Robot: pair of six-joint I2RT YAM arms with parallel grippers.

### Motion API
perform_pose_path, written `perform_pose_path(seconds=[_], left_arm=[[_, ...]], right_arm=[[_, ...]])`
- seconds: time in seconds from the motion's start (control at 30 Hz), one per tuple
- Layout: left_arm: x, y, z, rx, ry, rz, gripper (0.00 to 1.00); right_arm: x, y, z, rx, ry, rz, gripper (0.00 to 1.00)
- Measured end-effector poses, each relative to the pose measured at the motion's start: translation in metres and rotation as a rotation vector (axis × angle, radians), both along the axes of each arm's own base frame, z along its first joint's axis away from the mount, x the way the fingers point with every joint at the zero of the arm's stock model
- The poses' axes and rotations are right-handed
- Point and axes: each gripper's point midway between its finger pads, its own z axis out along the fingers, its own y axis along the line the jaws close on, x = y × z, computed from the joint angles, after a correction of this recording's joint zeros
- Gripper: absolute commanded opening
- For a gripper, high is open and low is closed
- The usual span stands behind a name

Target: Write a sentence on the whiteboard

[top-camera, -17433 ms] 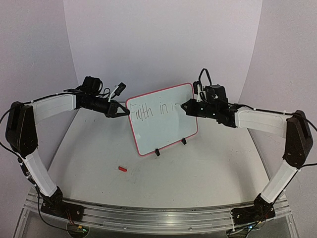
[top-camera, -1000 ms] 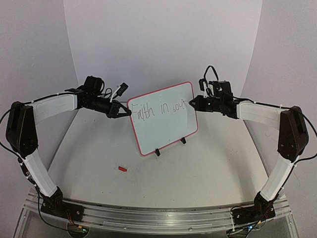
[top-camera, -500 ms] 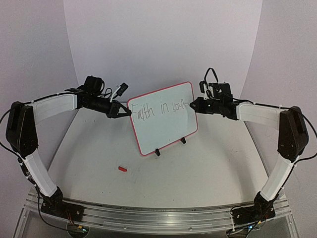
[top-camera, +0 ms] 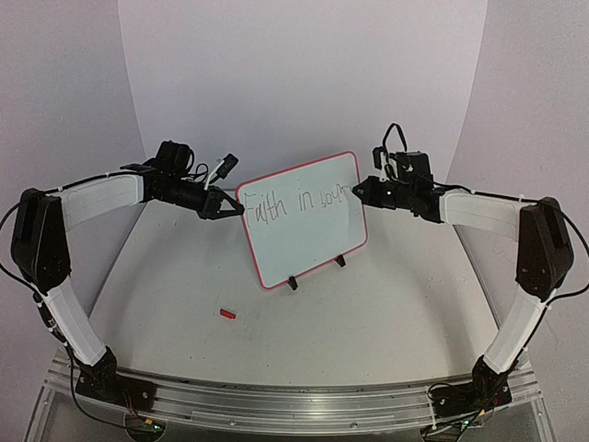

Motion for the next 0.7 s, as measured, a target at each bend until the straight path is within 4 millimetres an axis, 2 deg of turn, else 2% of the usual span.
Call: perform_pose_path(seconds=[0.7], left_arm=[[0.0000, 0.0000, -0.0001, 0.000, 0.000, 0.000, 0.00]], right_arm=[[0.0092, -0.0081, 0.0095, 0.028, -0.034, -0.077, 0.00]])
